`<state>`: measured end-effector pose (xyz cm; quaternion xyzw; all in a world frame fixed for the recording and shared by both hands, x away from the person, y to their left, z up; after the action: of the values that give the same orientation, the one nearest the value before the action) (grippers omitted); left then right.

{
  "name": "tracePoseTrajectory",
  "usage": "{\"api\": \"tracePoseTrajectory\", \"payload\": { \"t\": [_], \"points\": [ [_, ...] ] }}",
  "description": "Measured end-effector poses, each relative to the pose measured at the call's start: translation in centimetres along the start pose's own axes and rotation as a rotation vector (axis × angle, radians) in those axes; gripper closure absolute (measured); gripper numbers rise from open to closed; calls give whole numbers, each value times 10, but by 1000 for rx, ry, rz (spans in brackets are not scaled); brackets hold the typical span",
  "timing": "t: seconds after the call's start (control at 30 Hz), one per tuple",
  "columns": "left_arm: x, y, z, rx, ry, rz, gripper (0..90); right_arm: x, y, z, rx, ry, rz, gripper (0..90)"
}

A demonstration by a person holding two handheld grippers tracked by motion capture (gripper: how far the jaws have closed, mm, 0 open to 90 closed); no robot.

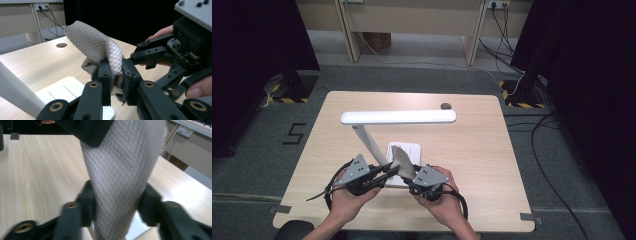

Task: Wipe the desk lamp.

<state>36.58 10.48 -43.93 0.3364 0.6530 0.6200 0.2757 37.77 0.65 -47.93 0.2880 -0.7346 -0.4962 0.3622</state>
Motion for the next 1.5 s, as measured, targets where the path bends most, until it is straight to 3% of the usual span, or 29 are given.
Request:
{"api": "tracePoseTrajectory", "payload": {
  "t": [0.13, 0.3, 0.47, 0.6, 0.77, 0.97, 1.1, 1.23, 1.37, 1.5],
  "points": [
    [0, 0, 2, 2, 6, -4, 792, 3, 3, 0, 5, 7, 2, 662],
    [0, 1, 5, -3, 13, -3, 793, 5, 5, 2, -44, 11, -5, 572],
    [0, 2, 8, -9, 21, -2, 793, 6, 7, 2, -57, 14, -16, 555],
    [-1, 1, 9, -5, 27, -4, 793, 8, 7, 1, -55, 17, -19, 612],
    [-2, -1, 8, -10, 29, -4, 792, 11, 10, 2, -37, 17, -26, 763],
    [0, -5, 8, -2, 25, -1, 772, 11, 9, -1, -31, 17, 7, 808],
    [10, -8, 9, -34, 20, 20, 686, 6, 9, -4, -30, 1, 45, 813],
    [26, -6, 12, -40, 27, 11, 646, 1, 6, -13, -14, -33, 89, 814],
    [47, -7, 17, -59, 51, 9, 660, -3, 4, -18, -4, -49, 126, 814],
    [63, -26, 31, -59, 99, 56, 686, -6, 8, -20, 19, -48, 139, 813]
  ]
}}
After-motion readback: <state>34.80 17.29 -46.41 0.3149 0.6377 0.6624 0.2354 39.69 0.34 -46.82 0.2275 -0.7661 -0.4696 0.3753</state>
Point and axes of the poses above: each handheld gripper's, and its own axes: x roughly backward along the jaws, y roughly out of its top, z roughly to its left, the point moved 9 cm from there along -x, roughly forward along the jaws, and after that the axes turned 11 degrees about -z, right-handed, at the moved point
